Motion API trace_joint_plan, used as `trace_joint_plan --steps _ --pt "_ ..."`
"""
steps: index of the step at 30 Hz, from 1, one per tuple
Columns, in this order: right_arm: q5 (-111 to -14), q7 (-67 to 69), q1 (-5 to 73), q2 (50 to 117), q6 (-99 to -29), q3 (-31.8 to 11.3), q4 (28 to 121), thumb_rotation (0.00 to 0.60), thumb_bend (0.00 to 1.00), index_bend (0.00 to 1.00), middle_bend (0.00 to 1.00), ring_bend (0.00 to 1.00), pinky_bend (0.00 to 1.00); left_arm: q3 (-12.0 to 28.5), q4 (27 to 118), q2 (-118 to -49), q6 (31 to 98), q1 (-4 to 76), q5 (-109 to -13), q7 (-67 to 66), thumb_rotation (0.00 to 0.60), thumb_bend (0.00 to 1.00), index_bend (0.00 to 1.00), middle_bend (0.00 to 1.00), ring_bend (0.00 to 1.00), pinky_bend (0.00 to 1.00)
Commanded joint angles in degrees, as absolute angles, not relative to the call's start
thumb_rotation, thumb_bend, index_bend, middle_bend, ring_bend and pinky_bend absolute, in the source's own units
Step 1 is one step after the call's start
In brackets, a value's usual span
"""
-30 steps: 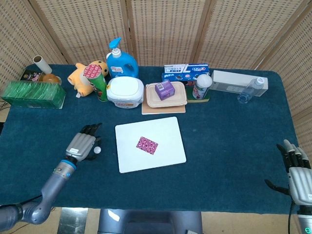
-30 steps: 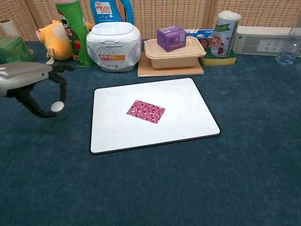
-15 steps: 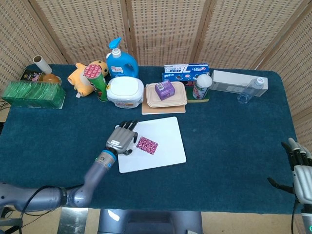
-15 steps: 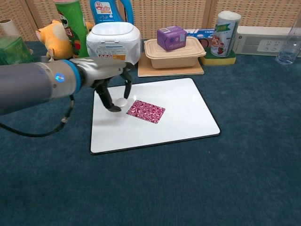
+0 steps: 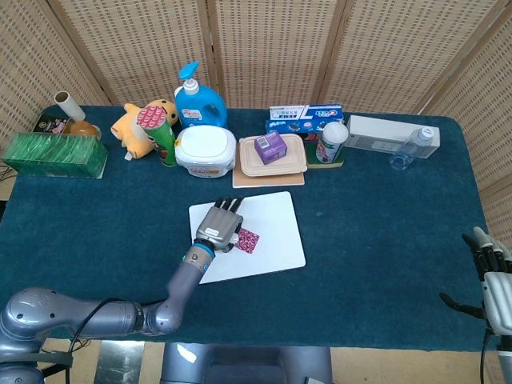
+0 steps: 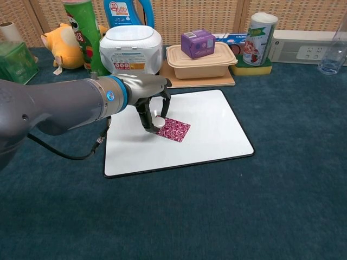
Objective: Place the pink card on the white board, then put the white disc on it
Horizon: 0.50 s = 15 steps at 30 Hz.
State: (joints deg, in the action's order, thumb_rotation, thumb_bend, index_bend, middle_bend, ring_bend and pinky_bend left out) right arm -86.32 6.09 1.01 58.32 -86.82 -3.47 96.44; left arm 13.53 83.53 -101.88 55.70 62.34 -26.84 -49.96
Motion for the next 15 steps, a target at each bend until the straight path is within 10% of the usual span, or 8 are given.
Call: trace_joint_plan --steps 1,8,15 --pt "-86.40 6.32 0.99 58.17 -86.87 -3.44 96.47 0.562 0.00 0.04 0.00 0.00 0.00 13.55 82.32 -102.94 55.68 63.11 -25.95 -49.95 0.600 0.22 0.53 0.00 0.00 0.06" --pt "-86.04 6.99 1.04 57.79 -86.72 -3.60 96.38 0.565 0.00 0.04 0.00 0.00 0.00 13.61 81.77 -103.48 56.37 63.73 -24.91 -49.74 0.600 0.13 0.10 0.00 0.00 0.06" --pt "-86.13 6.91 1.03 57.86 -86.81 -3.58 96.34 0.563 0.00 0.04 0.00 0.00 0.00 12.45 85.55 -100.76 57.95 62.44 -28.47 -47.91 0.600 0.12 0.00 0.00 0.00 0.06"
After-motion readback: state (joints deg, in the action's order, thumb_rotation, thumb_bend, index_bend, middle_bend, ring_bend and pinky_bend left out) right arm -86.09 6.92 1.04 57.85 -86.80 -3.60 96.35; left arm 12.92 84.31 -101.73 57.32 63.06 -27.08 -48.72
